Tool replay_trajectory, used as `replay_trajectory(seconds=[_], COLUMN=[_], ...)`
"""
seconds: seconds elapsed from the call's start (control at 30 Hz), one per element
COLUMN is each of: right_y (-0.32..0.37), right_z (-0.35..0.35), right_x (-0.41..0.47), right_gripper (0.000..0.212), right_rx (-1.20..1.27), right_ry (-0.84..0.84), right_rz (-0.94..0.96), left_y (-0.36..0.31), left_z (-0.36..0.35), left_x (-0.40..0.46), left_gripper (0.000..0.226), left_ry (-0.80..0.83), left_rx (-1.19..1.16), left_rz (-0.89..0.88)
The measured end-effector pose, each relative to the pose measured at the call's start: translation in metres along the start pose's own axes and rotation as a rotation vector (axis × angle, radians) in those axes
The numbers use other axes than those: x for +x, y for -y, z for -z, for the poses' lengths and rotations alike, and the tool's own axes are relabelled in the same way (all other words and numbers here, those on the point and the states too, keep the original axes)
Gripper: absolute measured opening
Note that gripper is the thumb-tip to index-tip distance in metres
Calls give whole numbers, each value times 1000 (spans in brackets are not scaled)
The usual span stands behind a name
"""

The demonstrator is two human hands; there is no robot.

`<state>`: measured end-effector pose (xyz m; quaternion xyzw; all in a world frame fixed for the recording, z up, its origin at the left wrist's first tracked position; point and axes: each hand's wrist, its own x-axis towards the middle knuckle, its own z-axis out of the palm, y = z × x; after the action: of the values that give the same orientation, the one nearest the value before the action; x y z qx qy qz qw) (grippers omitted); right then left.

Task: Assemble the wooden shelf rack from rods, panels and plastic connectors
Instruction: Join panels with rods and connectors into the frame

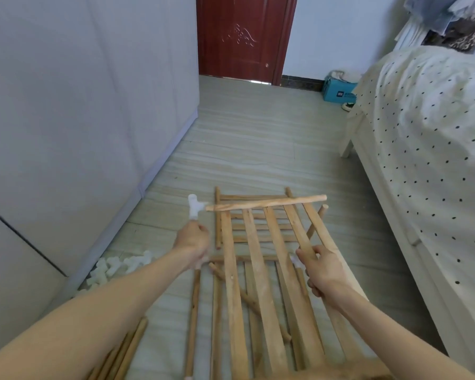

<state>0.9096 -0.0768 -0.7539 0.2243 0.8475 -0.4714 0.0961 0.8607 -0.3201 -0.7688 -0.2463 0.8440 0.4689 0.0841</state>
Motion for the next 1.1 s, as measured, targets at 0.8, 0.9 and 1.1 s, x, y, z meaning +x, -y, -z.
replay_trajectory(seconds=[0.8, 0.9, 1.1], right_y=[-29, -32, -37], right_z=[-15, -14, -15], right_x=[35, 38, 43], right_gripper=[35, 33, 51], right_rx=[215, 218, 174], right_ry=[38, 57, 55], right_rz=[-63, -56, -27], left_y=[18, 20, 24], left_z=[2, 2, 7], left_x=[65, 66, 67], left_gripper=[43, 43, 42], left_ry=[41, 21, 21], left_rx=[-255, -241, -263], left_rz=[-208, -227, -219])
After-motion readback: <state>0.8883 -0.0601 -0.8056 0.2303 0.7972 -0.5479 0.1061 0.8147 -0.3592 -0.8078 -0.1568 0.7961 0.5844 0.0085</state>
